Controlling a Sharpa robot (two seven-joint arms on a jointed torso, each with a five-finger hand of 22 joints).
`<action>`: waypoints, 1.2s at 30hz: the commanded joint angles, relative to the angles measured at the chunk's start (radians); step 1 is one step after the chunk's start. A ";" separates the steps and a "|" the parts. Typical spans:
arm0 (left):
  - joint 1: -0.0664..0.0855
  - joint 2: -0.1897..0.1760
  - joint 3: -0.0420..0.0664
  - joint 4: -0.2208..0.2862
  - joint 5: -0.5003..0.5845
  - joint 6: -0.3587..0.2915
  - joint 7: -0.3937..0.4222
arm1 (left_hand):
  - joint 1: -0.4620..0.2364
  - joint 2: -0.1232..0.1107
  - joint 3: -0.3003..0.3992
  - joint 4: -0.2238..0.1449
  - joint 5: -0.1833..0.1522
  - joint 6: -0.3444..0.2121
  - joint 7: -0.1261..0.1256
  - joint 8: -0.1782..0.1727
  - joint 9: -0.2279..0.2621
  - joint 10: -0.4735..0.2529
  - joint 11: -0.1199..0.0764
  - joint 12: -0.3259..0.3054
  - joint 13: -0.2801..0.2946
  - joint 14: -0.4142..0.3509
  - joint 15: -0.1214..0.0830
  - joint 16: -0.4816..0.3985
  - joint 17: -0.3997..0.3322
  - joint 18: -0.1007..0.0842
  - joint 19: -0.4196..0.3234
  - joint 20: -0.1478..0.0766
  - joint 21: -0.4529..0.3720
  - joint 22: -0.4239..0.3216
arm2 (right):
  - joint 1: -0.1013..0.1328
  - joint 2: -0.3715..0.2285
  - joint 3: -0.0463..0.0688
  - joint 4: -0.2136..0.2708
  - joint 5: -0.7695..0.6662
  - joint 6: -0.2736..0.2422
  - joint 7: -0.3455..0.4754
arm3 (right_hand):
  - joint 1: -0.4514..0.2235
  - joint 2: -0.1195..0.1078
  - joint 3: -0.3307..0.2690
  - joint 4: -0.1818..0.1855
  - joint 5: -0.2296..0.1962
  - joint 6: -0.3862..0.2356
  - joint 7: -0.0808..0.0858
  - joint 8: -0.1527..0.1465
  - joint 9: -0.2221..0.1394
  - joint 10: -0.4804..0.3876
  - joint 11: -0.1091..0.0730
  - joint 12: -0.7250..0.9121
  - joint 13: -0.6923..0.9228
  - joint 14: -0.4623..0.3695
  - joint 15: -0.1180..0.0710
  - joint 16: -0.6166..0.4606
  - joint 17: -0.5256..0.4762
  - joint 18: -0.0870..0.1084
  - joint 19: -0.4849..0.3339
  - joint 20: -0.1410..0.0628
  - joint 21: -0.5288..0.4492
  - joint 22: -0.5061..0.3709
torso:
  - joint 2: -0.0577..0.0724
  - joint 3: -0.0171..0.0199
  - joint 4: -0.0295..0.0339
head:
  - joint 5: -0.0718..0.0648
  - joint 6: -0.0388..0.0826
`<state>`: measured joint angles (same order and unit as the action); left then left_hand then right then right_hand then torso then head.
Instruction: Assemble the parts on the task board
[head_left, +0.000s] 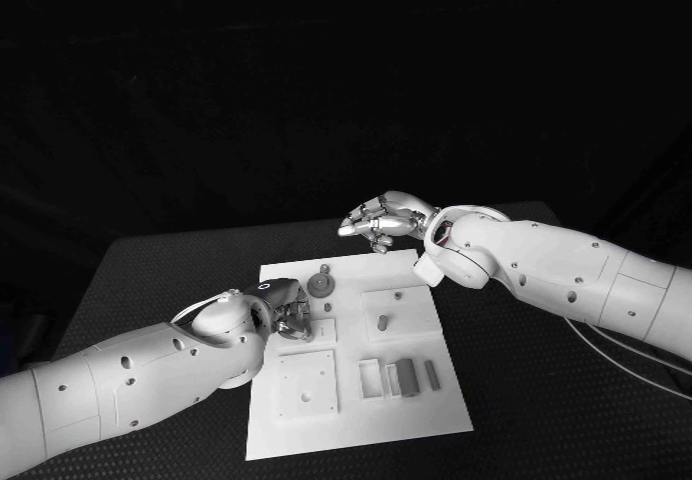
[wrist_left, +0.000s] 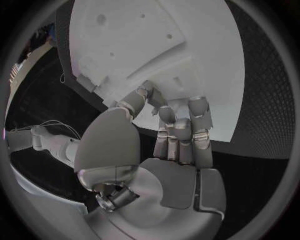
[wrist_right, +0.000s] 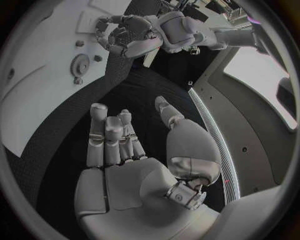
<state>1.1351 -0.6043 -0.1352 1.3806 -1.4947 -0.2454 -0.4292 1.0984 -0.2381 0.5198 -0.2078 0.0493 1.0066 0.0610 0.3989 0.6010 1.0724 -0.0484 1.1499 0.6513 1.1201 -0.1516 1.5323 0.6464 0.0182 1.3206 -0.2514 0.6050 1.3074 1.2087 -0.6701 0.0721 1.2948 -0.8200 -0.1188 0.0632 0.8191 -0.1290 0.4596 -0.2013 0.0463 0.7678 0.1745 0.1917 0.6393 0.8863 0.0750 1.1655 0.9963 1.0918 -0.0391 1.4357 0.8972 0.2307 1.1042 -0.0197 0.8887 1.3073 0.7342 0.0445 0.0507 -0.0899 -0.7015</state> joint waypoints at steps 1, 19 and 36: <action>0.000 0.001 0.000 0.001 0.002 0.008 -0.002 | 0.002 -0.004 -0.006 0.000 0.001 -0.001 0.008 -0.001 0.001 0.000 0.005 -0.003 0.001 0.009 0.000 -0.004 0.002 0.042 -0.001 0.002 -0.006 0.018 | -0.001 0.000 0.000 0.001 -0.007 0.009 0.007 | -0.006 0.000 -0.004 0.001 0.002 -0.001 0.008 0.001 0.002 0.000 -0.005 0.004 -0.001 -0.008 0.000 0.004 -0.001 0.031 0.000 -0.006 -0.006 0.012 | 0.000 0.0001 -0.0001 | 0.000 -0.001; 0.000 -0.004 0.000 0.009 -0.010 0.001 -0.015 | 0.018 0.026 0.001 0.000 0.001 0.033 -0.005 0.033 0.026 0.010 -0.007 -0.001 0.001 0.016 -0.011 -0.001 0.004 0.045 0.008 0.000 -0.005 0.019 | -0.001 -0.001 0.000 0.000 -0.007 0.011 0.006 | -0.006 0.000 -0.004 0.001 0.002 -0.001 0.008 0.001 0.002 0.000 -0.005 0.005 -0.001 -0.008 0.000 0.004 -0.001 0.031 0.000 -0.006 -0.006 0.012 | 0.000 -0.0008 -0.0002 | 0.001 -0.002; 0.000 -0.006 0.000 0.012 -0.013 0.001 -0.018 | 0.019 0.027 -0.002 0.000 0.001 0.033 -0.009 0.047 0.037 0.013 -0.011 -0.001 0.000 0.018 -0.015 -0.002 0.004 0.044 0.010 -0.002 -0.005 0.019 | -0.002 -0.001 0.000 0.000 -0.007 0.009 0.003 | -0.004 0.001 -0.002 0.000 0.002 -0.001 0.008 0.001 0.002 0.000 -0.005 0.006 -0.002 -0.008 0.000 0.005 -0.001 0.031 0.000 -0.006 -0.006 0.012 | 0.000 -0.0011 -0.0007 | 0.000 -0.002</action>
<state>1.1351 -0.6122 -0.1349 1.3903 -1.4995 -0.2457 -0.4449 1.1187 -0.2152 0.5169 -0.2107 0.0453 1.0274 0.0429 0.4415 0.6358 1.0813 -0.0573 1.1499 0.6518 1.1226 -0.1541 1.5323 0.6494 0.0182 1.3262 -0.2534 0.6050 1.3080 1.2078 -0.6718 0.0721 1.2944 -0.8200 -0.1189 0.0622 0.8191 -0.1290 0.4596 -0.2013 0.0463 0.7673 0.1751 0.1917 0.6398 0.8863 0.0750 1.1642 0.9956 1.0919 -0.0391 1.4357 0.8973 0.2306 1.1010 -0.0196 0.8887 1.3073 0.7339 0.0434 0.0509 -0.0898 -0.7035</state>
